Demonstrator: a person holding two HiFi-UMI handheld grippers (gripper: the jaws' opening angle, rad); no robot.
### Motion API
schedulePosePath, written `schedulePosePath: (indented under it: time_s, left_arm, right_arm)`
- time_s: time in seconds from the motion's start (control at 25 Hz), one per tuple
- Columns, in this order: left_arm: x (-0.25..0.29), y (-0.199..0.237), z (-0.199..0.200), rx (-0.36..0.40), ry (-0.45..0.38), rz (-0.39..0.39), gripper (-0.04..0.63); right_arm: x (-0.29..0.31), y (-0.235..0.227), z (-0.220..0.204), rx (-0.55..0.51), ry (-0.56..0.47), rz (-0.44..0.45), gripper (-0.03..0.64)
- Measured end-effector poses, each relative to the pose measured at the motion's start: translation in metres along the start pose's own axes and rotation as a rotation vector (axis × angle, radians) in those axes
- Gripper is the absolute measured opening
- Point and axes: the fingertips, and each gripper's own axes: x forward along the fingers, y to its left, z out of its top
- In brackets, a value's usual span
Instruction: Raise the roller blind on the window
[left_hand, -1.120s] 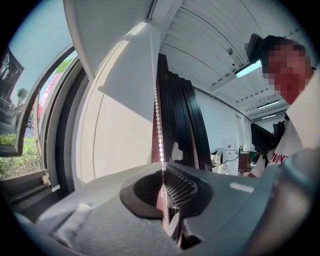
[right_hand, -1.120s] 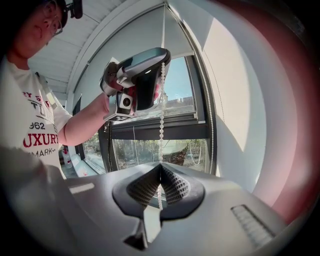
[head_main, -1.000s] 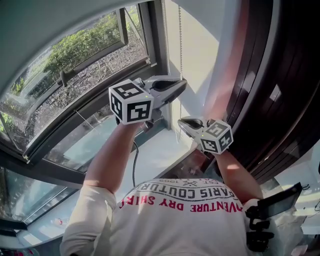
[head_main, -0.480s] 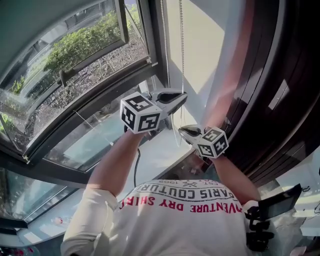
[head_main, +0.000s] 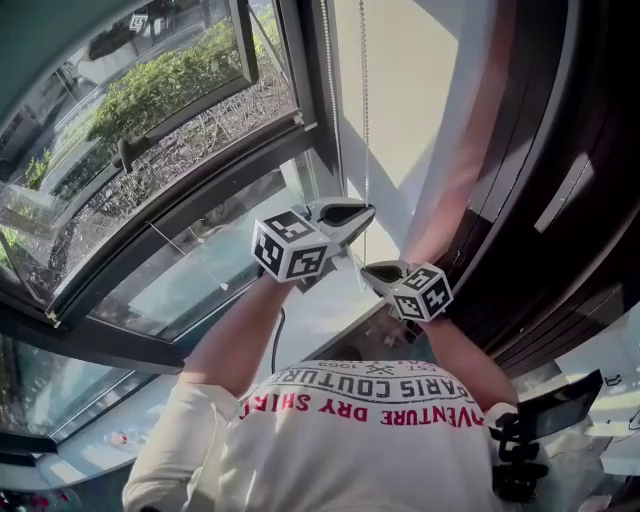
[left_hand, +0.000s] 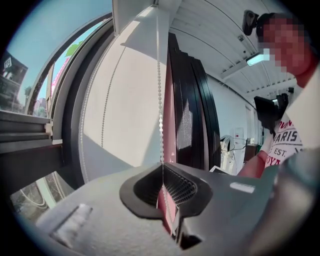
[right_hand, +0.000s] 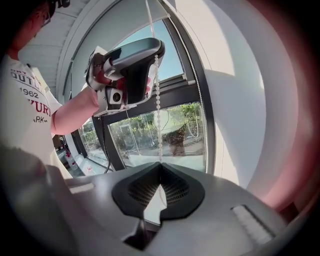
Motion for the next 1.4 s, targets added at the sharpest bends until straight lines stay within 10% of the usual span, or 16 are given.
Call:
schedulePosePath:
  time_s: [0.88, 1.4]
  left_arm:
    - [0.022, -0.002, -0.055, -0.025, 0.085, 0.012, 0.009]
    - [0.017, -0.005, -0.060, -0.030, 0.077, 0.007, 0.008]
  right_arm:
    - [0.002, -0.027, -0.046, -0.024, 0.136, -0.052, 0.013]
    - [-0.094, -0.019, 0.147, -0.114, -0.268, -0.037, 0.098]
